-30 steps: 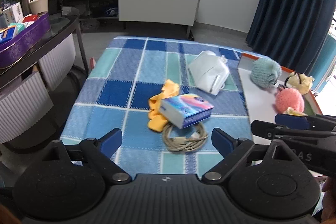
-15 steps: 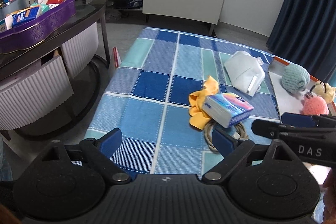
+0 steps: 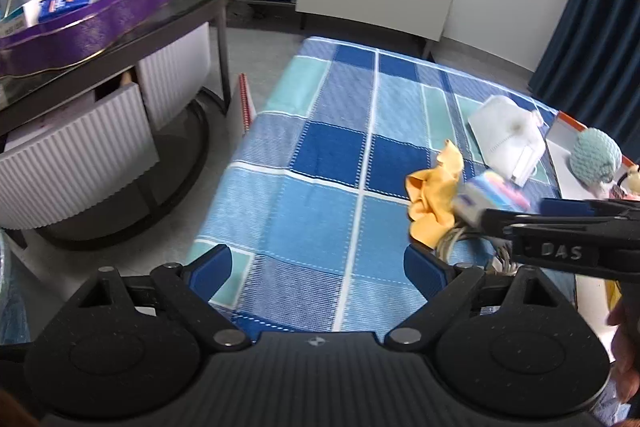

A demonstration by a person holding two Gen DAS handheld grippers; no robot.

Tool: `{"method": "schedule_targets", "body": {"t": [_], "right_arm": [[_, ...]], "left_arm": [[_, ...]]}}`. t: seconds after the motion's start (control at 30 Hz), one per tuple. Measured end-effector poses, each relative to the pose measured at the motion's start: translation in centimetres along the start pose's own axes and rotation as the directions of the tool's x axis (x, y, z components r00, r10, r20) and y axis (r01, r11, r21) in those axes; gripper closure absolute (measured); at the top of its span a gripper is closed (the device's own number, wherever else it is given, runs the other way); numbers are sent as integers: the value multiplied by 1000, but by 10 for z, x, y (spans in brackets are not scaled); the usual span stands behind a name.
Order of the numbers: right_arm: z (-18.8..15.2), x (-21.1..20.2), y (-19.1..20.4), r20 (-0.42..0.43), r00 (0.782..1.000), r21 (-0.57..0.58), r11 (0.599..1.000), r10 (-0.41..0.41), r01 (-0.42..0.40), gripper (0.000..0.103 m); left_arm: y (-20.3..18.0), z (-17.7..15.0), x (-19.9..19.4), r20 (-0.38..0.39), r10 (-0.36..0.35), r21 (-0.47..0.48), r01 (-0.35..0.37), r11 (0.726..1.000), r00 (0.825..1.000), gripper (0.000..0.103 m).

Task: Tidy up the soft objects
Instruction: 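Withdraw both tools toward the tissue pack and yellow glove on the tablecloth, then grasp the yellow glove with the left tool while the right tool grasps the tissue pack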

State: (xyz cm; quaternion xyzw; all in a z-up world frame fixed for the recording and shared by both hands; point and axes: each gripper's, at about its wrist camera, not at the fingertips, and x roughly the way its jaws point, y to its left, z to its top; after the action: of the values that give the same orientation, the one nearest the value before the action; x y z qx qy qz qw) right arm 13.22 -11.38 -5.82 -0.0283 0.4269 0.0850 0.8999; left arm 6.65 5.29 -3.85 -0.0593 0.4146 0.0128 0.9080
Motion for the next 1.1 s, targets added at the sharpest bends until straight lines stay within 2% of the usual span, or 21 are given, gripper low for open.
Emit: {"method": "schedule_targets", "body": {"t": [0.07, 0.2, 0.43, 0.53, 0.63, 0.67, 0.7, 0.73, 0.83, 0.97, 1.1], "right_arm": [[-6, -4, -19, -7, 997, 45, 996, -77, 77, 22], [-18, -17, -51, -13, 995, 107, 989, -98, 99, 22], [-18, -36, -61, 34, 999, 154, 987, -41, 35, 22], [-14, -33, -59, 33, 999, 187, 982, -5, -2, 22], [-8, -25, -55, 22, 1000, 223, 975, 9, -13, 22], [-7, -22, -54, 17, 1000, 236, 972, 16, -19, 22], [-5, -19, -53, 14, 1000, 247, 969, 20, -23, 22], [-3, -16, -51, 9, 1000, 262, 965, 17, -19, 21], [3, -3, -47, -10, 1000, 315, 949, 11, -7, 21], [10, 18, -40, -49, 999, 387, 922, -3, 22, 20], [13, 35, -35, -83, 995, 395, 916, -49, 78, 16]], "left_arm": [[-4, 1, 4, 0, -15, 10, 15, 1000, 1000, 8], [-16, 9, 18, 2, -32, 33, 32, 999, 999, 8], [-43, 26, 51, -15, -83, 110, 84, 990, 996, 11], [-52, 28, 61, -36, -113, 136, 117, 984, 993, 19], [-59, 27, 69, -19, -96, 183, 98, 978, 995, 43], [-60, 27, 70, -10, -96, 196, 96, 976, 995, 54], [-59, 27, 70, -9, -115, 192, 115, 975, 993, 70], [-56, 28, 69, -14, -137, 175, 137, 975, 991, 77], [-54, 28, 60, 30, -120, 179, 113, 977, 992, 81], [-47, 30, 56, 39, -115, 150, 108, 983, 993, 82], [-41, 29, 49, 47, -93, 131, 86, 988, 995, 82]]}}
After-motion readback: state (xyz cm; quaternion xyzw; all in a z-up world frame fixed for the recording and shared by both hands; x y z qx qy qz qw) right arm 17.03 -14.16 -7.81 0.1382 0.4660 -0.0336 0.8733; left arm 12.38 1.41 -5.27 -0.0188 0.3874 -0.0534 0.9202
